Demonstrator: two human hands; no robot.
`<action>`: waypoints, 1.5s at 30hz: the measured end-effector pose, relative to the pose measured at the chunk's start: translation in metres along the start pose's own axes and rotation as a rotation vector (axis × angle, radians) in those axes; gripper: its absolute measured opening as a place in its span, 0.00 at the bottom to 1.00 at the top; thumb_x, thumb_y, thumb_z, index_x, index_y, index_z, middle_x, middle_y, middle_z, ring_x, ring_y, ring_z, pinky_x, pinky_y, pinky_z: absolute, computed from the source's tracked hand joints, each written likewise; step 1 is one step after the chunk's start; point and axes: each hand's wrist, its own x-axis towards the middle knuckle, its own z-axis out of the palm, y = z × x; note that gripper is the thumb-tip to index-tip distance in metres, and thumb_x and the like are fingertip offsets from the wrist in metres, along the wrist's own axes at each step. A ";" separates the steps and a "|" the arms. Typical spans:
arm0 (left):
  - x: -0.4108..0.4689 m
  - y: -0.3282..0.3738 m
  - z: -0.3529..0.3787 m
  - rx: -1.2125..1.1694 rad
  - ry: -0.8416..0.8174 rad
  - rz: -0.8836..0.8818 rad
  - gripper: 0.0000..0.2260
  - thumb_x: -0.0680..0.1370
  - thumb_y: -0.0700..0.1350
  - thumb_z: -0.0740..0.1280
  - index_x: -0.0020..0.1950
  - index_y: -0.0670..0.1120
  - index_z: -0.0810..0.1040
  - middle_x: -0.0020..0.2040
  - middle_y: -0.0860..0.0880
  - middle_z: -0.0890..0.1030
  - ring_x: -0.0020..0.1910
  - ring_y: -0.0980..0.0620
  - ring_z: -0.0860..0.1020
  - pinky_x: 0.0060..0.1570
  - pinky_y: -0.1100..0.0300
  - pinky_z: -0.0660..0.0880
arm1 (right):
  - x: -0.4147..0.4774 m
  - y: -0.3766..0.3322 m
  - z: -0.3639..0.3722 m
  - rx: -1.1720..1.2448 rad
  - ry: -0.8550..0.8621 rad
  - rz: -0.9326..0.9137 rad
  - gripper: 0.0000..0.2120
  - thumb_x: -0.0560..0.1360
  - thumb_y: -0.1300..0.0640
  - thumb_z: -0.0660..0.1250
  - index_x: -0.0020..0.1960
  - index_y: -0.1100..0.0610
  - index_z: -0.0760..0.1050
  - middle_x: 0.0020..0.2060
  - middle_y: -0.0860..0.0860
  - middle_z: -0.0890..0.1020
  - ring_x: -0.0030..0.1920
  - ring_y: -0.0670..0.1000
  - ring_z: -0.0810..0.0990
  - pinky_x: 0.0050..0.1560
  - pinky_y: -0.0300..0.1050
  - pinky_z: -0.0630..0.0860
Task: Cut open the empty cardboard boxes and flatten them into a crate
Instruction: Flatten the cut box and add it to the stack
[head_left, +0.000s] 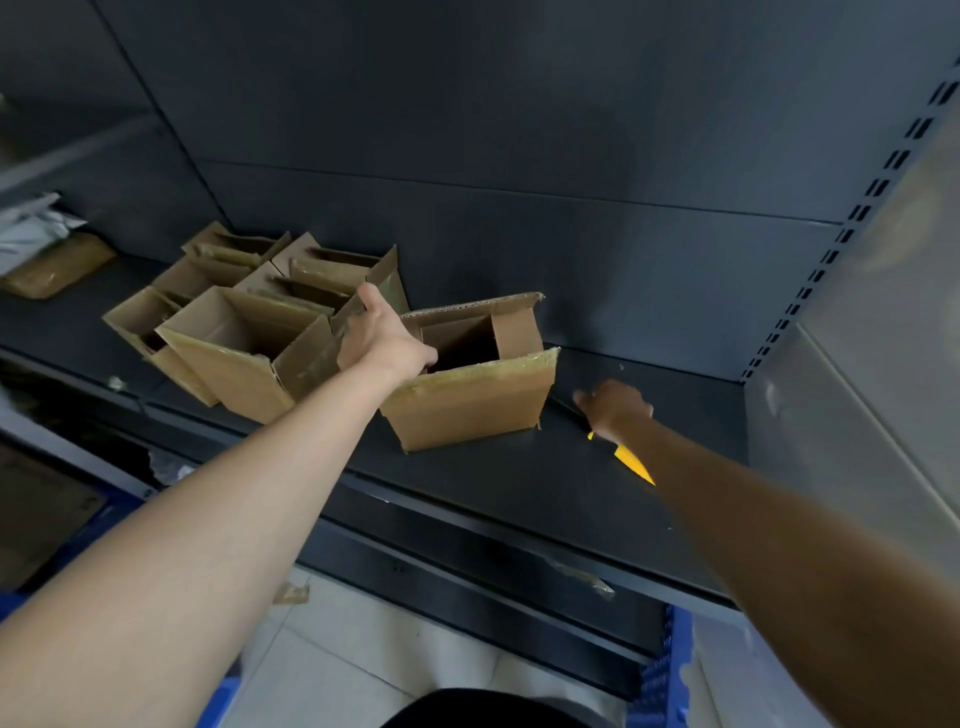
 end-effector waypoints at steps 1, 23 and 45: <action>0.000 0.000 0.000 -0.002 0.017 0.008 0.36 0.69 0.45 0.75 0.67 0.46 0.55 0.62 0.41 0.72 0.54 0.41 0.75 0.39 0.54 0.69 | 0.000 -0.007 -0.011 0.179 0.042 0.000 0.21 0.80 0.46 0.55 0.52 0.63 0.75 0.49 0.59 0.79 0.54 0.60 0.76 0.55 0.51 0.72; 0.017 -0.006 -0.015 -0.281 0.041 0.085 0.24 0.76 0.38 0.66 0.70 0.44 0.62 0.65 0.43 0.73 0.56 0.45 0.77 0.36 0.63 0.69 | -0.063 -0.113 -0.073 0.330 0.075 -0.055 0.29 0.73 0.59 0.63 0.72 0.58 0.57 0.57 0.57 0.74 0.48 0.56 0.74 0.41 0.47 0.75; 0.026 -0.034 -0.037 -0.992 -0.280 0.433 0.19 0.73 0.33 0.62 0.49 0.56 0.82 0.50 0.58 0.82 0.53 0.63 0.77 0.48 0.71 0.72 | -0.073 -0.057 -0.077 1.199 -0.347 0.220 0.39 0.58 0.40 0.78 0.63 0.56 0.71 0.55 0.57 0.75 0.50 0.62 0.81 0.47 0.63 0.78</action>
